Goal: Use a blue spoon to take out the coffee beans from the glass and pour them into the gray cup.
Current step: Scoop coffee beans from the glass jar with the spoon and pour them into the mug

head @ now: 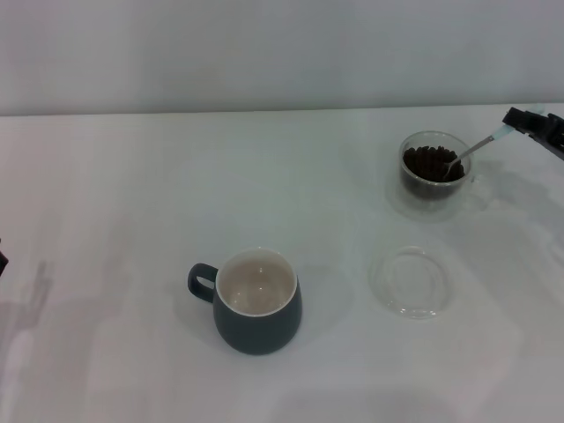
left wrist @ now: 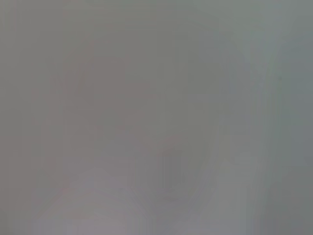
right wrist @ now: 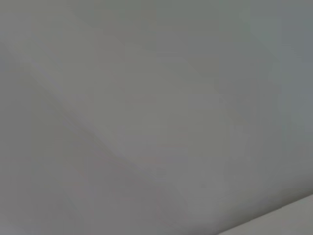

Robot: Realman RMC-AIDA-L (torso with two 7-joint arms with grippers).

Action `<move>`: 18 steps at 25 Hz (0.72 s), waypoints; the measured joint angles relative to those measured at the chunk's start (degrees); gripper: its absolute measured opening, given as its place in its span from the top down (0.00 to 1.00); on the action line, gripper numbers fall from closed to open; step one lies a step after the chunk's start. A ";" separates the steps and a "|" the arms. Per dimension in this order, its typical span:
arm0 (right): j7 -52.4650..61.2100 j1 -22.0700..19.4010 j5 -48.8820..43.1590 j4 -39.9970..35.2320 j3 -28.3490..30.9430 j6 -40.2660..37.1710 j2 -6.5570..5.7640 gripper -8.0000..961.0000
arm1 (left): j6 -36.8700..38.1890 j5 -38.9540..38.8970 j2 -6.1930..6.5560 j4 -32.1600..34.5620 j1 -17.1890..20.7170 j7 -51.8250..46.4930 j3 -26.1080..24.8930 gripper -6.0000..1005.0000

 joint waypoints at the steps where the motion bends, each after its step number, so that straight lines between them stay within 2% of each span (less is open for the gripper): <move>1: 0.11 -0.07 0.58 0.40 0.15 0.02 0.00 0.85 | 0.00 -0.03 0.03 -0.05 0.00 0.00 -0.01 0.12; 6: 0.63 0.08 1.60 2.29 1.92 -0.33 0.00 0.85 | 0.00 -0.10 0.01 -0.46 -0.01 0.00 -0.10 0.12; 18: 1.88 0.48 6.99 6.52 2.09 -0.82 -0.77 0.85 | 0.01 -0.18 0.06 -0.72 -0.09 0.00 -0.15 0.12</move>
